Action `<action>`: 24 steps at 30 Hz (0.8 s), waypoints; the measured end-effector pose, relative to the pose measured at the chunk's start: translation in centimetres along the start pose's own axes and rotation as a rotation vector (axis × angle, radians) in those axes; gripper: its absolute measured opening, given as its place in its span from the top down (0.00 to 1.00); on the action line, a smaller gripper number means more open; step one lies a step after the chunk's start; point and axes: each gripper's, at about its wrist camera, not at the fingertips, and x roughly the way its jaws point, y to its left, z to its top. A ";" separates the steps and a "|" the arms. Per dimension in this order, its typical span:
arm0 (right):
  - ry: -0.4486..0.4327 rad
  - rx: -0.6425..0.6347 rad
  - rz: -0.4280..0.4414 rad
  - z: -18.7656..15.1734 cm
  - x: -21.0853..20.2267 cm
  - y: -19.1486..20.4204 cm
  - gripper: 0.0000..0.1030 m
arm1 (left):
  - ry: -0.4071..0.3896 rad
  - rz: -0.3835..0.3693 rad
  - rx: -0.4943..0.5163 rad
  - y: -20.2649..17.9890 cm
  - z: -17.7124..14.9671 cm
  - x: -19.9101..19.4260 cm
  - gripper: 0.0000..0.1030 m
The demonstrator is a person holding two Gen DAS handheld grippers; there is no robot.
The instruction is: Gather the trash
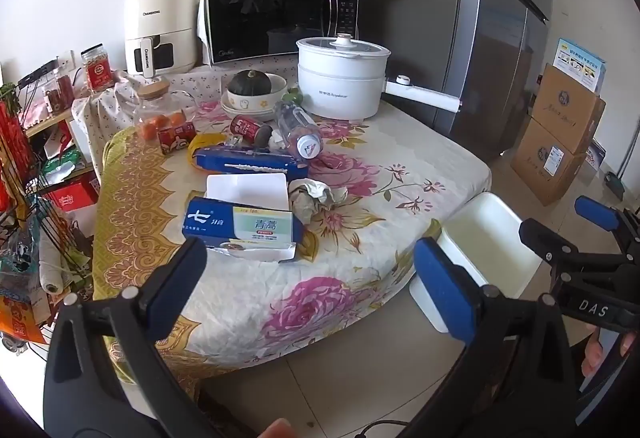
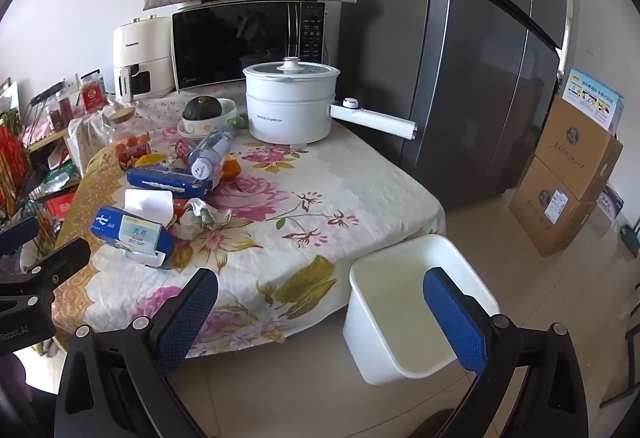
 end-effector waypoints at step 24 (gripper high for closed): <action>-0.016 0.011 -0.018 -0.1 -0.3 -0.3 0.00 | 0.010 -0.013 -0.020 0.6 -0.3 0.4 0.00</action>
